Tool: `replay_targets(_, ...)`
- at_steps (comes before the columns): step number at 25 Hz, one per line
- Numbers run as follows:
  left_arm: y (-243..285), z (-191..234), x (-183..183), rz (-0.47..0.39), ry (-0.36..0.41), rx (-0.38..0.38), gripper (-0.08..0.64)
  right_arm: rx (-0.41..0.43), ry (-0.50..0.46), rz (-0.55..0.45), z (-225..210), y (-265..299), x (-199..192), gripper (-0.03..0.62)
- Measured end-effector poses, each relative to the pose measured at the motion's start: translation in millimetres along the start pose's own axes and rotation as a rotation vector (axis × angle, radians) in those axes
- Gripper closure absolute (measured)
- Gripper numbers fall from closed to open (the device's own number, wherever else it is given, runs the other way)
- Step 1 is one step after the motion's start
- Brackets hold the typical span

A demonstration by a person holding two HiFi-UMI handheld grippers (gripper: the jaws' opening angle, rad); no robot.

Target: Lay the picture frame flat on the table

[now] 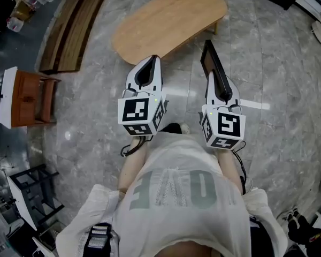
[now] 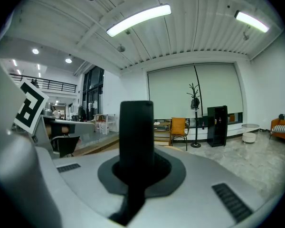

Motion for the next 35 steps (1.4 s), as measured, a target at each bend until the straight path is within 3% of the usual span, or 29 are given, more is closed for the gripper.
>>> replay_targets(8, 14, -15, -3, -0.005, 0.004, 0.016, 0.551, 0.023, 0.010, -0.005, -22, 8, -3, 0.577)
replay_targets(20, 54, 14, -5, -0.056, -0.021, 0.022, 0.551, -0.028, -0.033, -0.055, -37, 48, 6, 0.577)
replay_targets(26, 95, 38, -1, -0.054, -0.028, 0.004, 0.551, -0.054, -0.037, -0.032, -40, 92, 9, 0.577)
replay_targets(35, 190, 108, 15, -0.029, -0.018, -0.032, 0.551, -0.069, -0.047, 0.004, -26, 200, 26, 0.577)
Point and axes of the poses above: the fingertips, and each gripper's own axes: y forward along the fingers, z to its left, x out of its top, the point moved 10 cm from there along -y, backward along the fingers, and after that the axes turned 12 degrees about -x, right-handed, at the moved point
